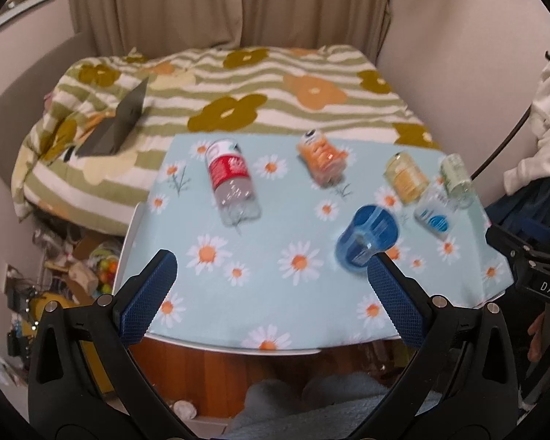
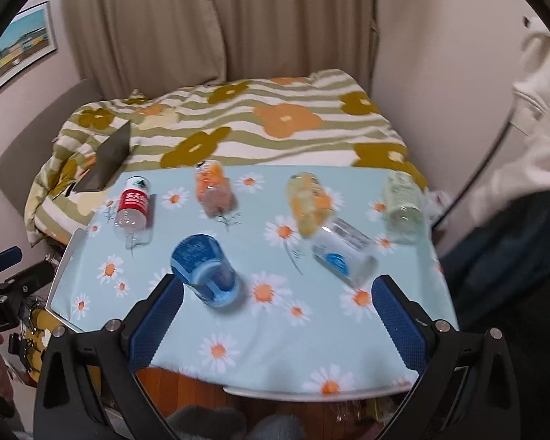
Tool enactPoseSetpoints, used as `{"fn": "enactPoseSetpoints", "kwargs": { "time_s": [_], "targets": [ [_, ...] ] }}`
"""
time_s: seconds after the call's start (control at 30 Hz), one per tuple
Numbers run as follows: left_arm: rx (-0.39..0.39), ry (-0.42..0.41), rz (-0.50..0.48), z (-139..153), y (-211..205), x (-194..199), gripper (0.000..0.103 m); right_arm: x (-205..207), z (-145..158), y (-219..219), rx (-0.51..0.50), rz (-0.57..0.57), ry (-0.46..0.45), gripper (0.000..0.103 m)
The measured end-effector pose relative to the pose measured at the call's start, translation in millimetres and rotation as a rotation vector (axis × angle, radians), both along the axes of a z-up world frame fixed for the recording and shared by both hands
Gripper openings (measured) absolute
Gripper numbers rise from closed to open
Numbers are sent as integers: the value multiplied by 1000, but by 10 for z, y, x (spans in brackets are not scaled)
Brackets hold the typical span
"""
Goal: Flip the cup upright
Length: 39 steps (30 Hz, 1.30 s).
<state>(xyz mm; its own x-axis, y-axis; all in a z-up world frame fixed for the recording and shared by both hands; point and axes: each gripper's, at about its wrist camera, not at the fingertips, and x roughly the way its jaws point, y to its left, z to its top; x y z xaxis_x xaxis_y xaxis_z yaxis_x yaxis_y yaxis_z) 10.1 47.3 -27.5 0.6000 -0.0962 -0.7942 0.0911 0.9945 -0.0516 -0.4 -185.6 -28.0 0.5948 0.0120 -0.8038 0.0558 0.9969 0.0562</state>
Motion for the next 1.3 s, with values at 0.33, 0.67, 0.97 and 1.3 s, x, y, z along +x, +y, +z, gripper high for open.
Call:
{"fn": "enactPoseSetpoints", "kwargs": {
  "time_s": [0.33,0.67,0.97,1.3],
  "targets": [
    [11,-89,-13,216,-192,-67,103,-133,219,-185,-31,-43,1,103],
    [22,-117,-17,273,-229,-61,103,-140,279,-171,-37,-40,-26,102],
    [30,-127,-20,289,-249,-44,103,-107,305,-169,-36,-47,-43,102],
    [28,-129,-21,289,-271,-37,103,-103,322,-169,-40,-48,-52,102]
  ]
}}
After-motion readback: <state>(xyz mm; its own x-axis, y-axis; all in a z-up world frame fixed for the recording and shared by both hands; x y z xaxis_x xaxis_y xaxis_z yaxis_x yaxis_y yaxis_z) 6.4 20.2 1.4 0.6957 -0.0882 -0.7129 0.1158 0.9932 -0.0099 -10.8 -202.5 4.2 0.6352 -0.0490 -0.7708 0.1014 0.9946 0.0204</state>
